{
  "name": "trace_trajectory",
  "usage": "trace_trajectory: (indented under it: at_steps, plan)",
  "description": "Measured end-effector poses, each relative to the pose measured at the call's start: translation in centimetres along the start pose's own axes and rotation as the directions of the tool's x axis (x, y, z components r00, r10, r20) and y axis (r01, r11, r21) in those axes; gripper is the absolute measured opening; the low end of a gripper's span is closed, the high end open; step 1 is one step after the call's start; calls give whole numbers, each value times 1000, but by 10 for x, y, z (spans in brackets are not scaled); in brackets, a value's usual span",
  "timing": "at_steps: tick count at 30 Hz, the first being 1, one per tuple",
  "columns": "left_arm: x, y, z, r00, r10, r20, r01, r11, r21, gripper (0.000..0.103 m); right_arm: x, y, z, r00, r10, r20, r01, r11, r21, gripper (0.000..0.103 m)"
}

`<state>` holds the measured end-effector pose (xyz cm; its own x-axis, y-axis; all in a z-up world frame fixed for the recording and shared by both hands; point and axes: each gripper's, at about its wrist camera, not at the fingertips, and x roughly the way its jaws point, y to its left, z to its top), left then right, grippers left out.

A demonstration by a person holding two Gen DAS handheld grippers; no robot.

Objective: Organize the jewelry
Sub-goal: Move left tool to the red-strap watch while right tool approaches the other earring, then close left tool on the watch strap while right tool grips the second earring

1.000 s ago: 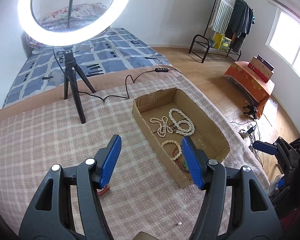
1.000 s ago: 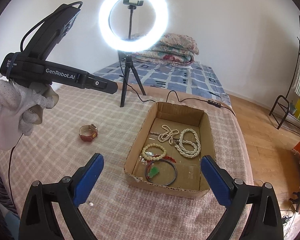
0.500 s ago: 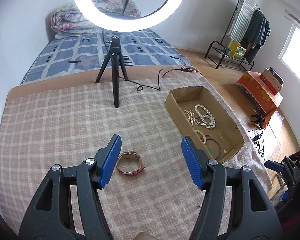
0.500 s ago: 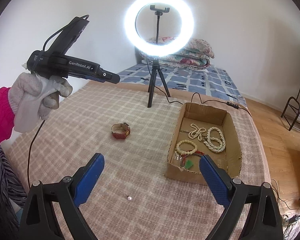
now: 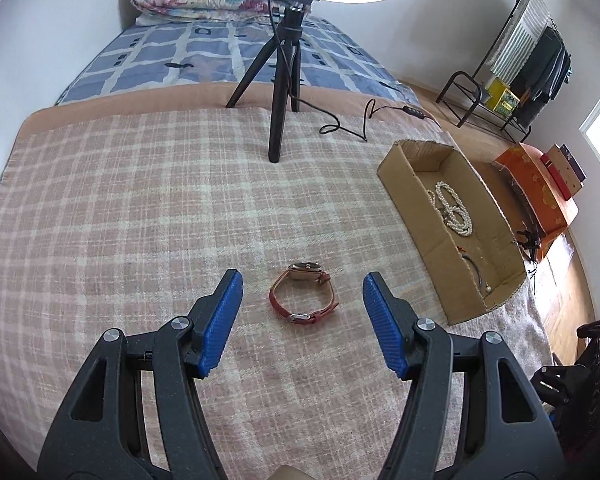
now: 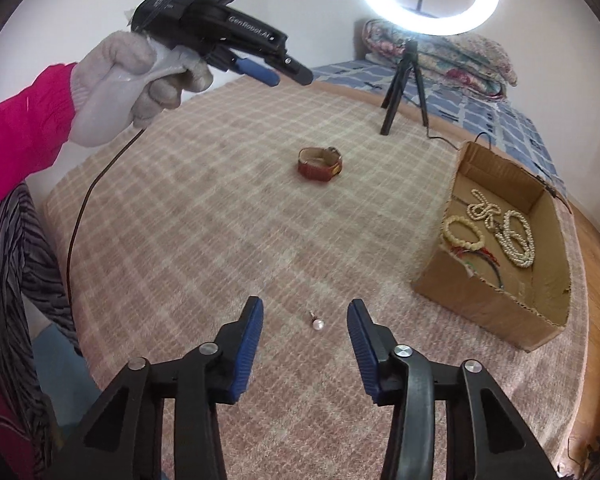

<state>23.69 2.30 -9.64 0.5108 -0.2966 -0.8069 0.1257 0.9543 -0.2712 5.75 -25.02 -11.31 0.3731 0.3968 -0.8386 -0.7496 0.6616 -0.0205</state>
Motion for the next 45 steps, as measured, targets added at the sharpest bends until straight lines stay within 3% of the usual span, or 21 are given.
trace_trajectory:
  at_steps: [6, 17, 31, 35, 45]
  plan:
    - [24, 8, -7, 998, -2, -56, 2, 1000, -13, 64, 25, -8, -8, 997, 22, -79, -24, 1000, -17, 33]
    - [70, 14, -10, 988, 17, -155, -22, 999, -31, 64, 37, -21, -8, 994, 44, -103, -46, 999, -18, 32]
    - [96, 20, -7, 981, 34, -189, -45, 998, -51, 60, 53, -20, -6, 990, 61, -127, -68, 996, -56, 28]
    - [100, 21, -7, 980, 30, -198, -42, 998, -56, 53, 57, -21, -5, 990, 65, -128, -72, 996, -53, 25]
    - [107, 19, -7, 978, 33, -208, -44, 998, -51, 53, 61, -19, -4, 988, 70, -138, -79, 995, -59, 23]
